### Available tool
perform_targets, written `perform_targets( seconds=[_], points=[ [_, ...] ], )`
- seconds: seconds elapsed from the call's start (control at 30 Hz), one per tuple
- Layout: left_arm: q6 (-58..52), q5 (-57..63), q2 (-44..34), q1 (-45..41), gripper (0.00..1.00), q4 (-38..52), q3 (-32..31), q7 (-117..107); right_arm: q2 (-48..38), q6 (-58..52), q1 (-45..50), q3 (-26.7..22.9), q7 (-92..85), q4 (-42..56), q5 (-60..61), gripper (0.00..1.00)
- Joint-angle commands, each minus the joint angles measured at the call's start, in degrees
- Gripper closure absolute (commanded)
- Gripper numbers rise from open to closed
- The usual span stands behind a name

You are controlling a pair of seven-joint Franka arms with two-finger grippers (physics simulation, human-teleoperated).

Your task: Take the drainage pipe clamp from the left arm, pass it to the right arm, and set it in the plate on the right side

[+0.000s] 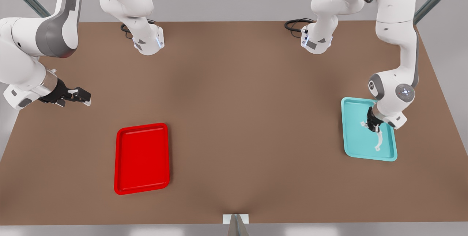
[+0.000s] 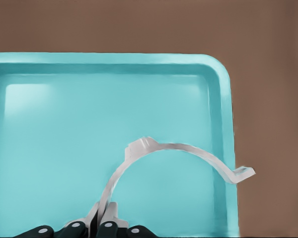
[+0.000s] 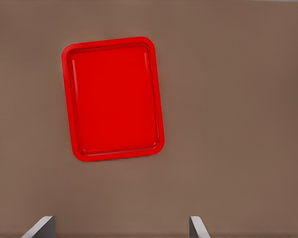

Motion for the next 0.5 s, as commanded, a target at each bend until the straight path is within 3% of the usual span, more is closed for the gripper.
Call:
perform_targets(
  seconds=[0.0,0.13,0.2,0.27,0.33,0.4,0.47],
  points=[
    [-8.6,0.1,-0.4,-2.6,0.79,3.0,-0.2,34.0,-0.1,0.0,0.0,0.0,-0.3,0.0,0.0,0.0],
    [-16.5,-0.1,-0.3,-15.4,0.79,9.3,-1.3,43.3,0.0,0.0,0.0,0.1,-0.3,0.0,0.0,0.0],
    [-17.3,-0.2,0.1,-16.1,0.79,11.8,-6.4,56.9,0.3,0.3,0.1,0.1,-0.3,0.3,0.0,0.0],
    [-26.6,-2.0,3.3,-16.2,0.79,20.2,-11.1,60.8,0.3,0.7,0.2,0.5,-0.3,0.3,0.2,0.0],
    [-27.1,-5.6,3.9,-16.8,0.79,22.5,-14.2,63.6,1.3,0.8,0.9,0.9,-0.4,0.6,1.6,0.0],
    [-27.1,-5.8,5.8,-19.8,0.79,27.7,-14.9,67.8,2.8,1.0,1.0,5.5,0.4,4.0,1.4,0.0],
    [-27.0,-7.5,6.1,-21.0,0.79,29.4,-17.3,71.7,9.9,1.6,3.4,9.1,9.4,13.2,1.0,0.0]
  ],
)
